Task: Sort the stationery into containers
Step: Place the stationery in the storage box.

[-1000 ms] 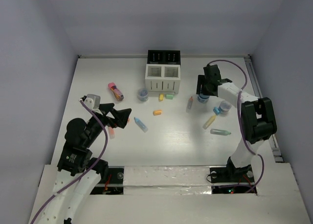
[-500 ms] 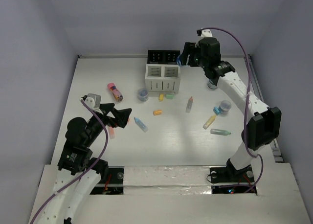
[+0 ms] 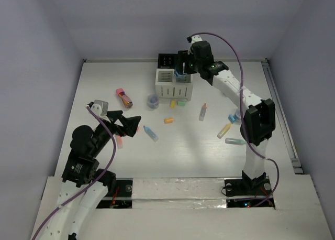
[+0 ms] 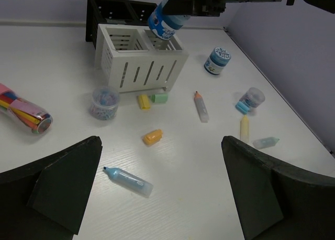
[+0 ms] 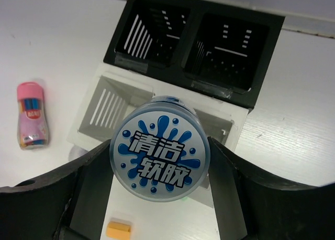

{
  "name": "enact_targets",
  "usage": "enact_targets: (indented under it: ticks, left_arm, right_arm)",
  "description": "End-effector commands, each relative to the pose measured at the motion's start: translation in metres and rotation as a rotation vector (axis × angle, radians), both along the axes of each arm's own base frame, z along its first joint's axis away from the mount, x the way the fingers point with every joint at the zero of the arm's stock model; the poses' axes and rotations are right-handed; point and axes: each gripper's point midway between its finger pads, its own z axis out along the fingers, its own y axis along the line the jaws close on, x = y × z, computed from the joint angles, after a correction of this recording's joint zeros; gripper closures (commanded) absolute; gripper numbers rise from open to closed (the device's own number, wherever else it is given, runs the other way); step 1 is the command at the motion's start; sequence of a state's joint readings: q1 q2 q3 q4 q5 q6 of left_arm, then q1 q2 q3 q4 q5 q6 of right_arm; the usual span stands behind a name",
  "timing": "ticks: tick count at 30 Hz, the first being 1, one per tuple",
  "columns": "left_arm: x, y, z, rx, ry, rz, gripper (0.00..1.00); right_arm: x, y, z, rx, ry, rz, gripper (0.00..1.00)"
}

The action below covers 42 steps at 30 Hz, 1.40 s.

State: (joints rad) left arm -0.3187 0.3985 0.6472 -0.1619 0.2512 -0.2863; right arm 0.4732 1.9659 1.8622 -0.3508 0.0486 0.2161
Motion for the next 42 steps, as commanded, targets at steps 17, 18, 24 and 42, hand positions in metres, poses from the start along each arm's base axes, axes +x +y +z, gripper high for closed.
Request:
enact_targets:
  ticks: [17,18,24,42]
  left_arm:
    - [0.001,0.0,0.013,-0.012,-0.048,-0.001,0.01]
    - [0.001,0.0,0.013,-0.013,-0.049,-0.001,0.01]
    - [0.002,0.0,0.013,-0.013,-0.047,-0.001,0.01]
    - [0.001,0.0,0.014,-0.014,-0.05,-0.001,0.01]
  right_arm:
    - [0.014,-0.003,-0.001,-0.103,-0.016,-0.038,0.6]
    - [0.015,-0.002,-0.004,-0.105,-0.01,-0.035,0.6]
    - [0.015,-0.001,-0.01,-0.118,0.006,-0.021,0.53]
    - [0.013,-0.004,0.034,-0.063,-0.082,-0.042,0.09]
